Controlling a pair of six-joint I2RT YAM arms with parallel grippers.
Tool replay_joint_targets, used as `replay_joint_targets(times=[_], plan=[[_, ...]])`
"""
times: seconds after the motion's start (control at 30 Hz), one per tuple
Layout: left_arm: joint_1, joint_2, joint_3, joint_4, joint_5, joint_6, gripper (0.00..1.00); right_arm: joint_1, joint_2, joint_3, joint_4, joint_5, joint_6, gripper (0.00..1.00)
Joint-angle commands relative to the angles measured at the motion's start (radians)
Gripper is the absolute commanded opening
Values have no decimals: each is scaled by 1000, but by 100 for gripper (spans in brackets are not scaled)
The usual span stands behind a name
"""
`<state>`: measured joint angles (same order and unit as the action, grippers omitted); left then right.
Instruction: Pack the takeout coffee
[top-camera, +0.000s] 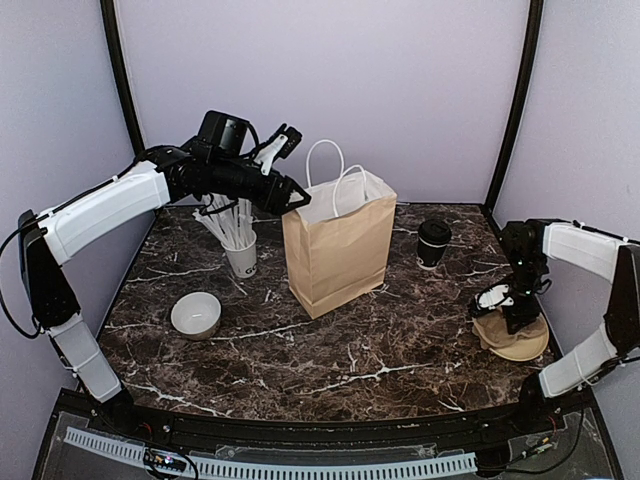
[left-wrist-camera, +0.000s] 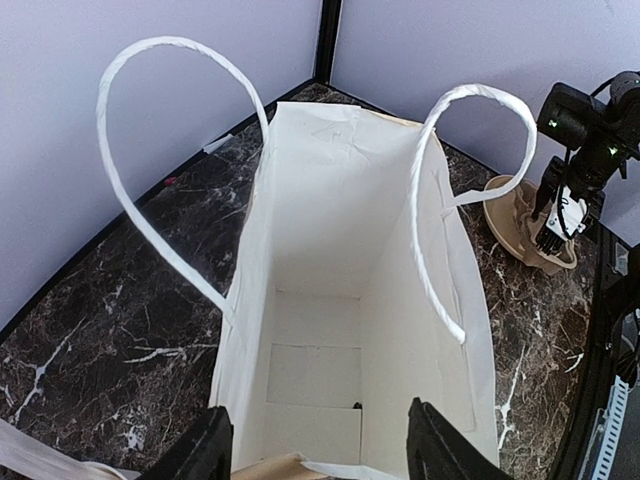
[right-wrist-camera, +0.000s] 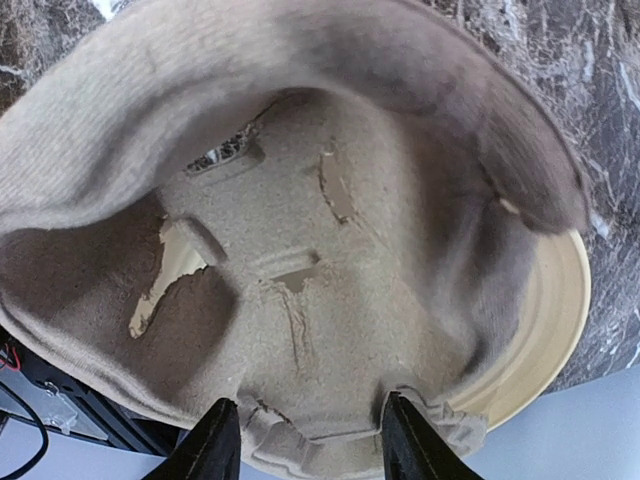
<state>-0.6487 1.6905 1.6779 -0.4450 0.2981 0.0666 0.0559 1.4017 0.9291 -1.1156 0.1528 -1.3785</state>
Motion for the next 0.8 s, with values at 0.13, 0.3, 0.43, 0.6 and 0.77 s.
replay_joint_targets(times=[0.13, 0.3, 0.43, 0.6, 0.77], plan=[[2, -11, -19, 18, 17, -5, 62, -6, 15, 12, 40, -9, -13, 50], [2, -5, -16, 21, 22, -4, 62, -6, 11, -10, 69, 8, -22, 47], [2, -2, -15, 21, 23, -3, 62, -7, 12, -14, 70, 8, -21, 41], [2, -1, -15, 22, 24, -2, 62, -6, 6, 0, 59, -6, -15, 32], [2, 2, -14, 25, 26, -5, 62, -6, -11, 7, 42, -13, -12, 27]])
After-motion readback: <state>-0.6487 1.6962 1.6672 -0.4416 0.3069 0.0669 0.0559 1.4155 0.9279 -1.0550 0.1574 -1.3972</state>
